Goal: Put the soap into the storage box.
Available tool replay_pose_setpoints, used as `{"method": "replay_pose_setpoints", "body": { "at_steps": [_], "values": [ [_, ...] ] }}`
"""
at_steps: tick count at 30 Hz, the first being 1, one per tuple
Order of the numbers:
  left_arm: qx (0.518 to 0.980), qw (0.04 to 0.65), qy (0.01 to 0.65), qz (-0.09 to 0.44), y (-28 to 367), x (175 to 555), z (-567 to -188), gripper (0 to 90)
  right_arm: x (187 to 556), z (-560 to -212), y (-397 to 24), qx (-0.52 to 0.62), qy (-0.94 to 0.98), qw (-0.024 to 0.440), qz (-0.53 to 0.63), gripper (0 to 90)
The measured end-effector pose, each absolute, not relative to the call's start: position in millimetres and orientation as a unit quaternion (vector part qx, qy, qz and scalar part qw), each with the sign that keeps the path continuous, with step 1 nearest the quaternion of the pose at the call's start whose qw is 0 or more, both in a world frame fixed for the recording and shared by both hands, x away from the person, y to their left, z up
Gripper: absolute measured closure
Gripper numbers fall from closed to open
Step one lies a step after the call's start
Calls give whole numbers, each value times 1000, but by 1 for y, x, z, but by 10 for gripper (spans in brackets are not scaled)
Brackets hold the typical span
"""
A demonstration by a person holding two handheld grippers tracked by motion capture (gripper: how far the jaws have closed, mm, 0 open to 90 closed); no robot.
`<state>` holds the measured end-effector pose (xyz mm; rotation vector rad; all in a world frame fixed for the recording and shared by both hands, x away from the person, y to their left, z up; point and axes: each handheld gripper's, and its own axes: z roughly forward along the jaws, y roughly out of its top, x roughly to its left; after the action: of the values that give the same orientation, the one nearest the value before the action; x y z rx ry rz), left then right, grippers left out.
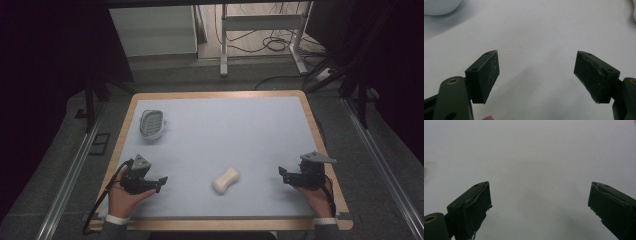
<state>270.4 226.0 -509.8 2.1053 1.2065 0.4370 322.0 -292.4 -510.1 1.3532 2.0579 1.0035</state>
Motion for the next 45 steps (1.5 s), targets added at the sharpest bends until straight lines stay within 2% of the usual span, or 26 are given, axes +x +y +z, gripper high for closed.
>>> {"method": "replay_pose_setpoints", "body": {
  "at_steps": [20,23,29,45],
  "values": [
    [802,331,462,185,224,267,-504,209,322,-510,-295,496,753,238,362,78],
    [793,334,482,169,224,269,-504,218,322,-511,-297,496,753,232,365,79],
    [787,355,478,162,218,264,-492,232,324,-513,-300,493,756,227,367,79],
    [810,339,453,155,202,270,-469,251,321,-506,-300,500,750,239,361,85]
  ]
}}
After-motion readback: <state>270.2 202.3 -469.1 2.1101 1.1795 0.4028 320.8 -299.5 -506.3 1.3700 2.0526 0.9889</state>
